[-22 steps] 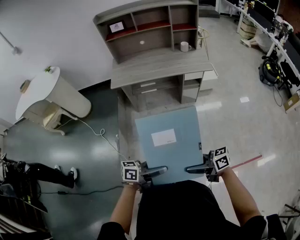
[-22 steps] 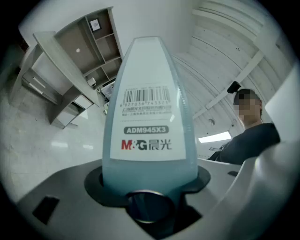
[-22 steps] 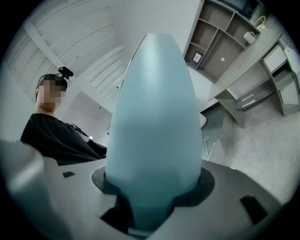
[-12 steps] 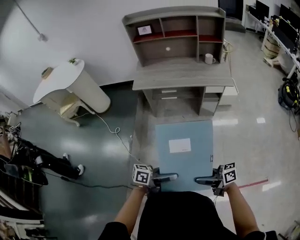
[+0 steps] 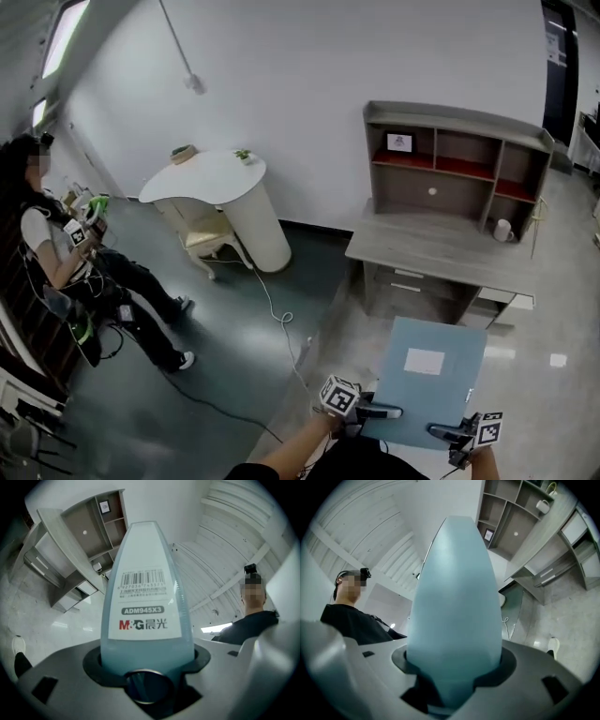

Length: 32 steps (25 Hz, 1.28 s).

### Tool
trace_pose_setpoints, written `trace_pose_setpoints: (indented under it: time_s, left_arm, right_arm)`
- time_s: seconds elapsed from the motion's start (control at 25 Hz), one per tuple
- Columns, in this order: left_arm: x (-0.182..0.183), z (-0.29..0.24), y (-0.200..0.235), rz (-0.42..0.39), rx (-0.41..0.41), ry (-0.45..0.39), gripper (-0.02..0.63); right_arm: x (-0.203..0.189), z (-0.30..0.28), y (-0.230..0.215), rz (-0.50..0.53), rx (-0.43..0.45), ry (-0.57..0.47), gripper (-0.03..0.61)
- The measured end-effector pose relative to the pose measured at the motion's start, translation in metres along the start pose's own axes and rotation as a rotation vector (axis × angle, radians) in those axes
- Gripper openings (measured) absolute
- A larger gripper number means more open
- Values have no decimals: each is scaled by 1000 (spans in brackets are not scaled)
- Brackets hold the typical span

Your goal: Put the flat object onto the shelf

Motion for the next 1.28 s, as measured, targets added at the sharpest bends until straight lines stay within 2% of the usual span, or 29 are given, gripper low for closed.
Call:
trace_pose_setpoints:
  time_s: [0.2, 0.4, 0.76, 1.08, 1.28]
  left_arm:
    - [69, 9, 41, 6, -1, -3, 290]
    - [142, 27, 80, 50, -18, -17, 290]
    - [274, 57, 139, 98, -33, 34, 290]
    - [343, 86, 178, 106, -49, 25, 290]
    - [364, 104, 190, 110, -52, -23, 290]
  right_arm:
    - [65, -19, -38, -18, -21, -11, 270]
    - [134, -47, -78, -45, -40, 1, 270]
    - [255, -98, -135, -92, -72, -34, 268]
    - [316, -135, -167, -106, -118, -47, 268]
    - [340, -155, -175, -109, -131, -11, 268]
Point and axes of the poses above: the fingertips, and each gripper's own axes: z backward along the fingers, y to its left, x out of its top, the point moved 1 cm from there along z, backward along the fingers, and after that the axes turned 6 degrees about -x, right-handed, at the moved point
